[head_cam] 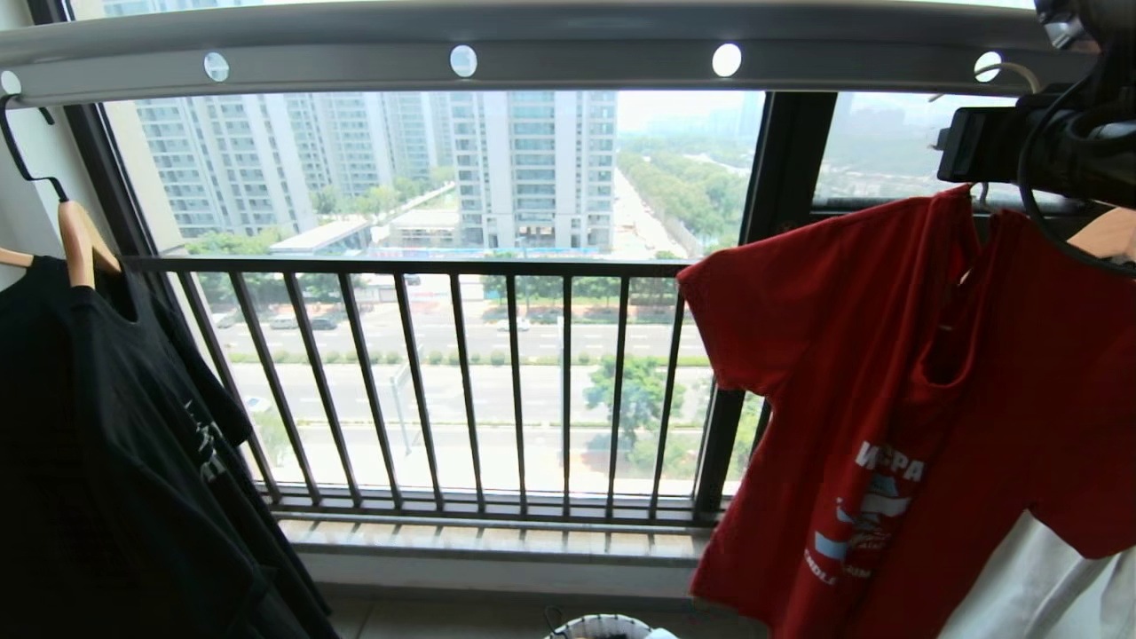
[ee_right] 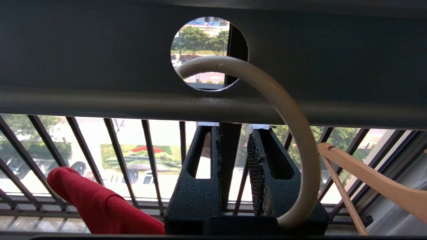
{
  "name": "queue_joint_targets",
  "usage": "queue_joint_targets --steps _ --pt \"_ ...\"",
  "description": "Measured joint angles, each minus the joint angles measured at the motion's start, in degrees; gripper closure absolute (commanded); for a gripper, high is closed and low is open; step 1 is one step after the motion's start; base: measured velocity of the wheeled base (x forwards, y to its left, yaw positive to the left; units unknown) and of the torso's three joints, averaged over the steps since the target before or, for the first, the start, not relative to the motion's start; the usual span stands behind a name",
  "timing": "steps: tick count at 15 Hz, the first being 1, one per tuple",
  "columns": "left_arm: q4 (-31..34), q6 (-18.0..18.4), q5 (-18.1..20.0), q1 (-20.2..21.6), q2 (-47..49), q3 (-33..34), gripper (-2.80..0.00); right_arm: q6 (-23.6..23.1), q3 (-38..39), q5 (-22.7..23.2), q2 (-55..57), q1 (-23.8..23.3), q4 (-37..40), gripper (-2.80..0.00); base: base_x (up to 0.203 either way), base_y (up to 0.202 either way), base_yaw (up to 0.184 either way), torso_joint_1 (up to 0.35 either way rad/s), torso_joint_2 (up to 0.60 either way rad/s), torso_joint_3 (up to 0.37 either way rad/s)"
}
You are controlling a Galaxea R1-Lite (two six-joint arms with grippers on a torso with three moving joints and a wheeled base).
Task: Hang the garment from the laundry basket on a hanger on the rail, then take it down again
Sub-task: Take the clothes off the clothes rack
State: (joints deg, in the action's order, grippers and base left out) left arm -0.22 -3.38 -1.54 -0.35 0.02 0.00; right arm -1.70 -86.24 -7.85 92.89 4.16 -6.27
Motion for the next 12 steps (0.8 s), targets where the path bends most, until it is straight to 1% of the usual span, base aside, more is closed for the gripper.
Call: queue_joint_targets --steps 7,12 --pt "0.0 0.0 0.0 0.0 0.0 0.0 0.00 -0.1 -0.1 -0.5 -1.0 -0.1 0.0 0.00 0.000 0.000 0.000 0.000 0.00 0.000" --pt "0.0 0.0 0.0 0.0 0.0 0.0 0.00 -0.2 -0.1 -0.5 -1.6 -1.1 0.0 0.00 0.000 0.000 0.000 0.000 0.00 0.000"
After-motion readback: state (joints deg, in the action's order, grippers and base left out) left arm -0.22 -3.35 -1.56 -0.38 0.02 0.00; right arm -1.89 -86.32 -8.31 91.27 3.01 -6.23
